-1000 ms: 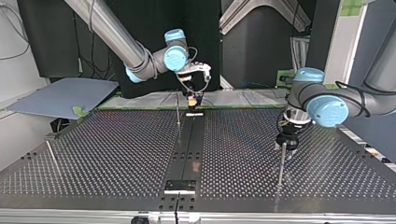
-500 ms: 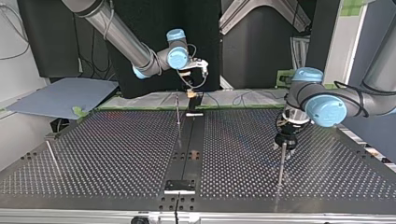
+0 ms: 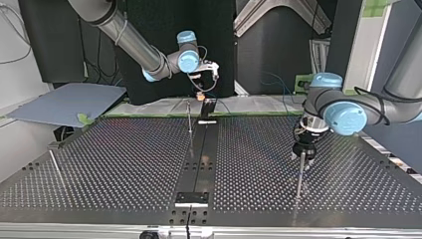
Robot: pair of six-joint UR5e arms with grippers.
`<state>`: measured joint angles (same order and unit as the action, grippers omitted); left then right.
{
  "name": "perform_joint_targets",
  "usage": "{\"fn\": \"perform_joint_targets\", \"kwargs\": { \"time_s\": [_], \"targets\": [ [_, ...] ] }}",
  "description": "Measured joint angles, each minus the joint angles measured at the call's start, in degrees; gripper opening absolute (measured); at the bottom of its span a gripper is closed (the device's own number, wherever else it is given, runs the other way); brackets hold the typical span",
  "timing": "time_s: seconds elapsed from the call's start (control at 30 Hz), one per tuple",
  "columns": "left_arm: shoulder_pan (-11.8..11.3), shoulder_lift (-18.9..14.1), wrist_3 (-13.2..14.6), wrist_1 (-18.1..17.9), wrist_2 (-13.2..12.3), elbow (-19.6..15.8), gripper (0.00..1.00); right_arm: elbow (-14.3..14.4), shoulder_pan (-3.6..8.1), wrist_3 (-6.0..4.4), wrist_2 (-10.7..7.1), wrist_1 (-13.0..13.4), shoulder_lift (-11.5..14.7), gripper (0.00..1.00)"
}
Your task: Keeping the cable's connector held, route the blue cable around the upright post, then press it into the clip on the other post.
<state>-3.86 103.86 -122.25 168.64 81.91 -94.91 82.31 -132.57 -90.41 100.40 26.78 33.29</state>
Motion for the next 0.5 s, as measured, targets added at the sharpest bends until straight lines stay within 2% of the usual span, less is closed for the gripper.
{"fn": "perform_joint_targets", "kwargs": {
  "time_s": [0.5],
  "targets": [
    [0.2, 2.2, -0.9, -1.5, -1.6, 0.0, 1.00, 0.5, 1.93, -0.22, -0.17, 2.9, -4.4, 0.00]
  ]
}}
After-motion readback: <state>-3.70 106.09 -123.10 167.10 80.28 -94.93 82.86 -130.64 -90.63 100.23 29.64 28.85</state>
